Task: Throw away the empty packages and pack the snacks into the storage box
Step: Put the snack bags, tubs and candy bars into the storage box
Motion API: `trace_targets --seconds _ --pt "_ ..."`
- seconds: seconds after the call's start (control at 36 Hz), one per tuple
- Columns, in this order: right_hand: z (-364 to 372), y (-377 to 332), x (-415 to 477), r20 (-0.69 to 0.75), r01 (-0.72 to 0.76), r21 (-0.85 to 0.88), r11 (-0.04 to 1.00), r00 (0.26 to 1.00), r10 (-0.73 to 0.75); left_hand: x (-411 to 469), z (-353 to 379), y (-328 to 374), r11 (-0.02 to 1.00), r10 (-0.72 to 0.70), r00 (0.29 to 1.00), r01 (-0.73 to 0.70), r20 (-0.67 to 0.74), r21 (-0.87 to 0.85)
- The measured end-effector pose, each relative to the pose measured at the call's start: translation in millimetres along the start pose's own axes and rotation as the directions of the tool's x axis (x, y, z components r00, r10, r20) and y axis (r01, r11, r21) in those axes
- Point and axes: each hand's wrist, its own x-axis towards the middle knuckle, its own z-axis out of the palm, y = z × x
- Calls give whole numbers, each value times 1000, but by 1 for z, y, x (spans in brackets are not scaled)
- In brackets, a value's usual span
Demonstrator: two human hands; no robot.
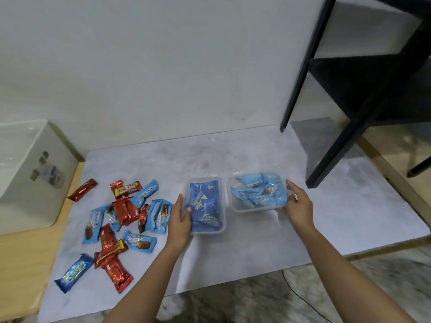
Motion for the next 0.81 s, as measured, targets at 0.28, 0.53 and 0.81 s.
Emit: trace_targets --seconds 0.28,0.53,0.81 --pt "40 -82 38 241 117 22 993 963 -119 0 -40 2 995 -91 983 95 157 -17" --pt "88 -91 17 633 282 -185 941 767 -106 4 -52 4 987 -142 966 155 218 -45" --pt "113 -68 -18 572 178 -72 981 814 -106 1 -57 10 926 -134 935 236 328 -296"
